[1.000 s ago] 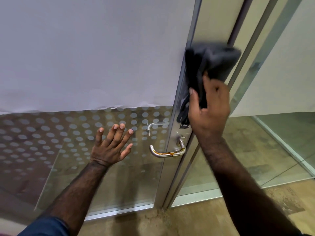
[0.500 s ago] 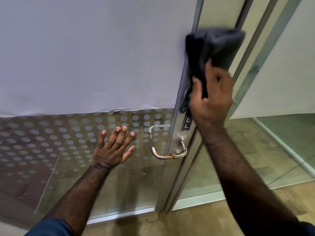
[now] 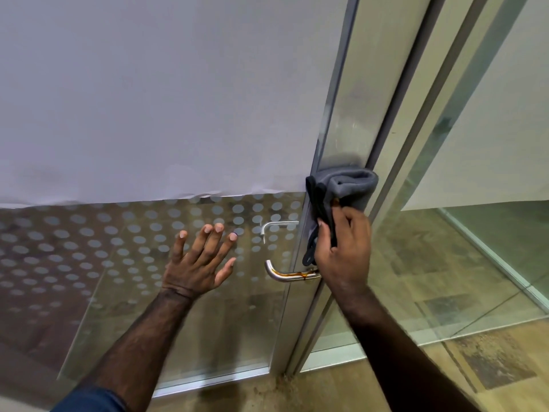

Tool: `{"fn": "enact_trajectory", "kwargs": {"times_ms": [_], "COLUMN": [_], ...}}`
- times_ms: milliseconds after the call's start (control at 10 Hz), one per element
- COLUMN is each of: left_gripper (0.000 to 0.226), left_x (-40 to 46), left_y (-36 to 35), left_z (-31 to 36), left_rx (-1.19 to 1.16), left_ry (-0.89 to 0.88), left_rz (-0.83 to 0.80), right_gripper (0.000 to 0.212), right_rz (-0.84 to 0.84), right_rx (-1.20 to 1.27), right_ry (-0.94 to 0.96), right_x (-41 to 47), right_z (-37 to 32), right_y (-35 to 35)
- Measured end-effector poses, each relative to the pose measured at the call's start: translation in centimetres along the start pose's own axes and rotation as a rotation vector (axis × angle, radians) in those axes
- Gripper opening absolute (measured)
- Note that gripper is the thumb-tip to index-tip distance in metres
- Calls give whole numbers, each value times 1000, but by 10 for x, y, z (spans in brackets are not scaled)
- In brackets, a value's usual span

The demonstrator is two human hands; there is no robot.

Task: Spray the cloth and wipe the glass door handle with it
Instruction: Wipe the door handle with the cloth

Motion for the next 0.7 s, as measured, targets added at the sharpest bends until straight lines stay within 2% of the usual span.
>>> {"fn": "enact_trajectory", "kwargs": {"times_ms": [300,400,500,600,700], "left_gripper": [82,82,82,82,82], "left_x": [-5,-4,-3,-3,-3], "left_y": [-2,-1,0,0,-1], "left_z": [0,0,0,0,0], "left_rx": [-1,-6,-10,-8,-1], "left_ry": [11,16,18,19,19], "left_rz": [4,11,18,15,8], "right_gripper": [41,41,39,36,34], "right_rz": [293,351,337,229,52], "right_rx": [94,87,90,81,68], "right_ry": [55,63,54,5,-101], "right_x": [157,181,166,114,46], "right_z": [-41,-44,-37,-19,-1], "right_y": [18,22,20,15,6]}}
Point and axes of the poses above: each hand's wrist, its own x-axis towards the middle knuckle, its own y-axis out of the back of the hand, z = x × y, the point moved 5 cm from there along x, towards the middle knuckle, and after that the axes turned 7 degrees about z, right-handed, at the moved point
